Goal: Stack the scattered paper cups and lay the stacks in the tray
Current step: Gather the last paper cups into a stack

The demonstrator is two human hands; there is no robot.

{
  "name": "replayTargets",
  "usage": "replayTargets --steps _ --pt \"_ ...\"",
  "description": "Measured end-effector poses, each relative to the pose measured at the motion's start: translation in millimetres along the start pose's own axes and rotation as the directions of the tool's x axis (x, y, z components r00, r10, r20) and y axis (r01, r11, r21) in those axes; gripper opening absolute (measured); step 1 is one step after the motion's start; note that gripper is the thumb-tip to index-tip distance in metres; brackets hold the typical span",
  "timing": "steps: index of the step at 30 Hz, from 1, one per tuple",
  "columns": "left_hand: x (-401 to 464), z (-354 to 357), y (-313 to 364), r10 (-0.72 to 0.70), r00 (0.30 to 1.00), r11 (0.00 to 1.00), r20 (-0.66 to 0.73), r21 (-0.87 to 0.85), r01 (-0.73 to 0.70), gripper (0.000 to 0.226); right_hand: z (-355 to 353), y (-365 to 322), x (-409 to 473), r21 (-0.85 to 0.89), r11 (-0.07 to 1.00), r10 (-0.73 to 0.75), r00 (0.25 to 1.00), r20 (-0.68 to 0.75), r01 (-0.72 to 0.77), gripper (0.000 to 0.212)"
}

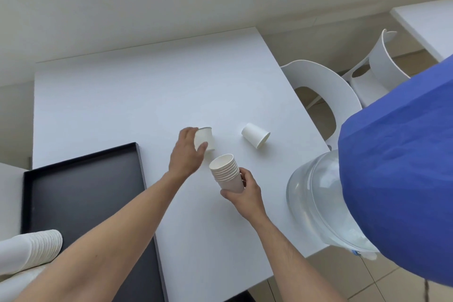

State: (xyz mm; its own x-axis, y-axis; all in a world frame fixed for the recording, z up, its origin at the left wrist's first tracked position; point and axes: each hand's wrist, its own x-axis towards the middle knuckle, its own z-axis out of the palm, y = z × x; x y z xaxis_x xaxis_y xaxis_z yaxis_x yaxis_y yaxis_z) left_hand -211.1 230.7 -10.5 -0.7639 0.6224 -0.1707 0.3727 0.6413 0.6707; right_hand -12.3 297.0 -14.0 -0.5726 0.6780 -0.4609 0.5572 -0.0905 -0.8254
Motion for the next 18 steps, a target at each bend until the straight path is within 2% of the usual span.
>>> replayTargets --steps 3,5,7,11,14,18 --pt "26 4 1 -0.074 0.993 0.995 0.096 0.074 0.067 0.070 -3 7 -5 -0.007 1.000 0.018 1.000 0.020 -0.018 0.060" --pt "39 6 3 -0.132 0.982 0.991 0.134 0.048 0.126 0.072 -5 12 -7 -0.012 1.000 0.028 0.999 0.035 -0.028 0.061" --pt "48 9 4 -0.194 0.966 0.980 0.171 0.001 0.197 0.063 -7 15 -9 -0.022 0.999 0.035 0.998 0.049 -0.034 0.062" --pt "41 10 -4 -0.213 0.961 0.974 0.178 -0.045 0.224 0.020 -9 18 -7 -0.021 0.999 0.047 0.997 0.054 -0.046 0.062" --pt "28 9 -10 -0.170 0.972 0.967 0.163 -0.163 0.196 0.017 -9 16 -3 -0.007 0.999 0.050 0.998 0.044 -0.050 0.063" --pt "9 1 -2 -0.061 0.998 0.942 -0.014 -0.330 0.053 0.007 -10 12 5 -0.005 0.999 0.049 0.998 0.028 -0.049 0.062"
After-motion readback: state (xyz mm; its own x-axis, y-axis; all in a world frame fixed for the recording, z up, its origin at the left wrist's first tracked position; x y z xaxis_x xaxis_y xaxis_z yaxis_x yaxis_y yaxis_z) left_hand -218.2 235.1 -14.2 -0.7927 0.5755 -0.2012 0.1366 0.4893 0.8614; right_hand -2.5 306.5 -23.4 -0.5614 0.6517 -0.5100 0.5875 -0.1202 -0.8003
